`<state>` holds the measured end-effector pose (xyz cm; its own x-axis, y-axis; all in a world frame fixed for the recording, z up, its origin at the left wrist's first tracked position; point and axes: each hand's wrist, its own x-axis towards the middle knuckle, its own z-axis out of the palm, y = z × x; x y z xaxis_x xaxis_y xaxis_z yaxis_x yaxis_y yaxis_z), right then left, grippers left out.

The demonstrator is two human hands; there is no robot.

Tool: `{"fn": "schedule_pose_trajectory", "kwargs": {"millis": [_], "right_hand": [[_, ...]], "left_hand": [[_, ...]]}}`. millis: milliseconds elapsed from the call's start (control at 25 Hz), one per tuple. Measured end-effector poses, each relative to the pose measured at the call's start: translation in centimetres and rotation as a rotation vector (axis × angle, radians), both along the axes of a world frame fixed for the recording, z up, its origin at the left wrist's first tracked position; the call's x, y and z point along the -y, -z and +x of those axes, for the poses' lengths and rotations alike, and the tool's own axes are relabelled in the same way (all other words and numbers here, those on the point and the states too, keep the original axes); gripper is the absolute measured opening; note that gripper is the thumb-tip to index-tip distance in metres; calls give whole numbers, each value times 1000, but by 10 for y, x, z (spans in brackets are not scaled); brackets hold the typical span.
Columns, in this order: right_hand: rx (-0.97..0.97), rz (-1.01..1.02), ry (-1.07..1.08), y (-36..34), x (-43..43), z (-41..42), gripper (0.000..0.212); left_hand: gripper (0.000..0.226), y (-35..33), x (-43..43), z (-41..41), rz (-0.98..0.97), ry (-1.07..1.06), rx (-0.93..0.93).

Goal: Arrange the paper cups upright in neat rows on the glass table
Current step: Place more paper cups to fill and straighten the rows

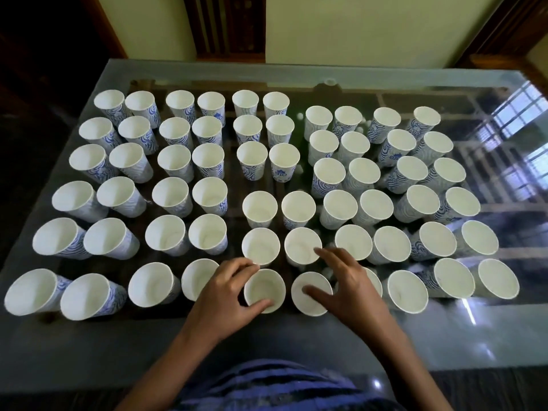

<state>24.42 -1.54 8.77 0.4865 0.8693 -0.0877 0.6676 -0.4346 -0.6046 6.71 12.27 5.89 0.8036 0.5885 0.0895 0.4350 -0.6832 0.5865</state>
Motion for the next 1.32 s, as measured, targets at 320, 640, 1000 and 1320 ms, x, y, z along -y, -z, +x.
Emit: {"fn": "schedule_pose_trajectory", "kwargs": {"millis": [320,640,1000,1320], "right_hand": [[13,-161,-101,19,21,-17,82],[21,-131,-79,21,18,-20,75],[-14,-84,-14,17,13,-20,72],[94,-75,21,18,-47,7,69]], "left_hand": [[70,11,19,-3,-53,-52,-54],[65,13,21,-3,-50,-51,-37],[69,11,14,-5,-79,-82,-31],[66,3,-24,36,-92,-173,-35]]}}
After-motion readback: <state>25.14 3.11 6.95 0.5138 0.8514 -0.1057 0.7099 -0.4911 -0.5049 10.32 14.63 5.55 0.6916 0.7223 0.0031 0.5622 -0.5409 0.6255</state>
